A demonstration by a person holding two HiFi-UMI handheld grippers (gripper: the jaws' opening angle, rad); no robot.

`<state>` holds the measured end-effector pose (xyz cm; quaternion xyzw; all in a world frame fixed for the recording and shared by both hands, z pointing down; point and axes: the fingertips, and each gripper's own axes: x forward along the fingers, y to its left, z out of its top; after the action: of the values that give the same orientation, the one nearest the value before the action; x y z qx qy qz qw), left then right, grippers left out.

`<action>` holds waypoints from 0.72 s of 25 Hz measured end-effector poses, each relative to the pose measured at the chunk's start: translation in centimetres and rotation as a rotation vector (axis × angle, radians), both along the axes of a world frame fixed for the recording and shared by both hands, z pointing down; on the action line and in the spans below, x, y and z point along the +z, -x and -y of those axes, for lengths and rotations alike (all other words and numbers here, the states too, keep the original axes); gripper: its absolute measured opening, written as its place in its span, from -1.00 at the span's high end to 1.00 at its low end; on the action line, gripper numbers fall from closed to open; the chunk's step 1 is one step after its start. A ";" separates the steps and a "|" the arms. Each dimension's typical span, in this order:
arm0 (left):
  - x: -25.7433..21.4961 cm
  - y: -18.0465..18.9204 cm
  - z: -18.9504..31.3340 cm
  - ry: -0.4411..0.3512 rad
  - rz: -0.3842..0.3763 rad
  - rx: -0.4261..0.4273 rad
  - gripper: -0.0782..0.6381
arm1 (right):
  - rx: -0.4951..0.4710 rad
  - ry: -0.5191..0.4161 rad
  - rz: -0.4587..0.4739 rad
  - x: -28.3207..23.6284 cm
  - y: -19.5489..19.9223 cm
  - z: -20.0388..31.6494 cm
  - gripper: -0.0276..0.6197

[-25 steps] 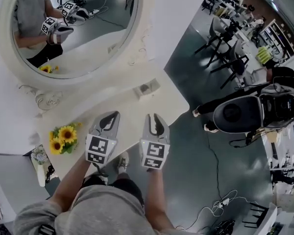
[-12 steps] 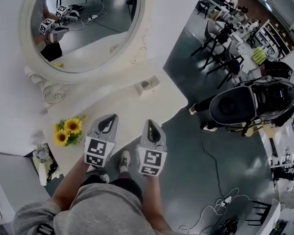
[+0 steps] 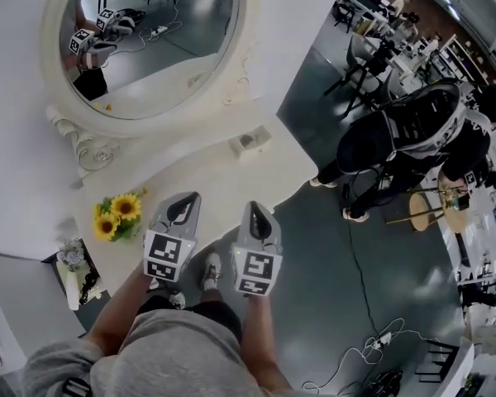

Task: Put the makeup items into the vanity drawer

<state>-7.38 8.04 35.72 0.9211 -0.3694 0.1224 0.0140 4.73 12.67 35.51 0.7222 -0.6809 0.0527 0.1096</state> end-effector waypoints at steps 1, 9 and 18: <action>0.0 0.0 0.0 0.000 -0.001 -0.002 0.75 | 0.000 0.000 0.001 0.0 -0.1 0.0 0.90; 0.0 0.2 0.1 0.001 0.006 -0.014 0.75 | -0.011 -0.006 0.001 -0.2 -0.1 0.3 0.90; -0.1 0.2 0.1 0.001 0.007 -0.017 0.75 | -0.017 -0.006 0.001 -0.3 -0.1 0.4 0.90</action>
<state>-7.56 7.95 35.59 0.9173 -0.3774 0.1260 0.0144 4.82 12.23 35.23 0.7168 -0.6871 0.0500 0.1076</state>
